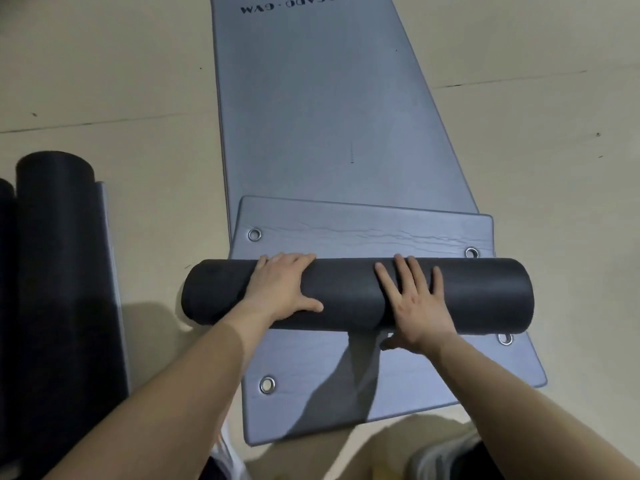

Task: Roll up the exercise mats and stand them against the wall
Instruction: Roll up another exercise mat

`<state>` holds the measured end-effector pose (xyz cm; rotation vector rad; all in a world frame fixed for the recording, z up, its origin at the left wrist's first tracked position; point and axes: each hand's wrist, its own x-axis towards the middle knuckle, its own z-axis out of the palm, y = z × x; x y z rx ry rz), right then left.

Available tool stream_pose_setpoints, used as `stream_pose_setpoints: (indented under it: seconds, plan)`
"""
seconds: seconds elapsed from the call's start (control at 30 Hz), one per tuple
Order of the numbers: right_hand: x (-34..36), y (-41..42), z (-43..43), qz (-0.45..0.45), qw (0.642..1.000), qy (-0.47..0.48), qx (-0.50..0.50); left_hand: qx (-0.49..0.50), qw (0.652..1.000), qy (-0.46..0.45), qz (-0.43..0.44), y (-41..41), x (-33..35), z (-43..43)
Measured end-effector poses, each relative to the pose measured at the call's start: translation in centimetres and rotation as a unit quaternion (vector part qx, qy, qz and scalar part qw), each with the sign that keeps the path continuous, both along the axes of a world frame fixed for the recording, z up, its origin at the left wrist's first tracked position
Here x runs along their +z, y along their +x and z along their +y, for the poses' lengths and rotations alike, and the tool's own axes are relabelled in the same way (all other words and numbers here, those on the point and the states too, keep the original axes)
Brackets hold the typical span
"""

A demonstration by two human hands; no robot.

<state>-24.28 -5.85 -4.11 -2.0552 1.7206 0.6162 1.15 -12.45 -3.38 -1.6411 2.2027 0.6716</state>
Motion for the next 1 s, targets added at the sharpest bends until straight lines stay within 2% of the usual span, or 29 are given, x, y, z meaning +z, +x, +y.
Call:
stream_pose_setpoints:
  seconds: [0.07,0.13,0.2,0.3,0.4,0.5,0.57,0.63,0.7,0.77,0.83,0.93,1.0]
  plan:
    - [0.3,-0.7,-5.0,-0.024,0.999,0.018,-0.015,0.029,0.995,-0.089,-0.018,0.5,-0.2,2.9]
    - [0.7,-1.1,-8.1,-0.022,0.999,0.041,-0.007,0.003,0.996,-0.074,-0.058,0.6,-0.9,4.2]
    - [0.3,-1.0,-8.4,-0.007,1.0,0.007,-0.002,-0.013,0.994,-0.082,-0.077,0.4,-2.1,2.9]
    - [-1.3,-1.4,-5.8,0.022,0.996,-0.085,0.016,0.003,0.994,-0.099,-0.052,-0.1,-3.2,-2.2]
    - [-2.2,-2.8,-8.8,0.03,0.989,-0.133,0.055,-0.021,0.995,-0.094,-0.023,0.2,-3.0,-7.4]
    - [-0.5,-3.4,-14.1,0.014,0.992,-0.1,0.074,-0.011,0.986,-0.163,0.013,1.6,-3.7,-8.2]
    - [0.7,-3.2,-16.2,0.007,0.996,-0.058,0.065,0.072,0.97,-0.228,0.041,1.5,-4.8,-6.5]
    - [1.4,-2.0,-16.8,-0.004,0.999,-0.022,0.043,0.189,0.943,-0.262,0.082,0.6,-5.7,-4.4]
    - [1.6,0.6,-16.0,-0.028,0.999,0.003,0.017,0.318,0.907,-0.248,0.124,0.3,-5.6,-2.7]
    - [1.3,4.2,-14.1,-0.062,0.998,0.015,-0.01,0.428,0.869,-0.179,0.172,1.2,-4.9,-1.2]
    - [0.7,8.3,-12.0,-0.089,0.995,0.027,-0.038,0.509,0.826,-0.063,0.236,2.5,-4.5,0.4]
    - [0.3,13.6,-10.3,-0.131,0.989,0.044,-0.046,0.603,0.707,0.084,0.358,4.3,-3.0,2.8]
    - [-0.2,14.7,-9.7,-0.177,0.981,0.081,-0.02,0.639,0.65,0.091,0.402,5.7,-2.7,3.8]
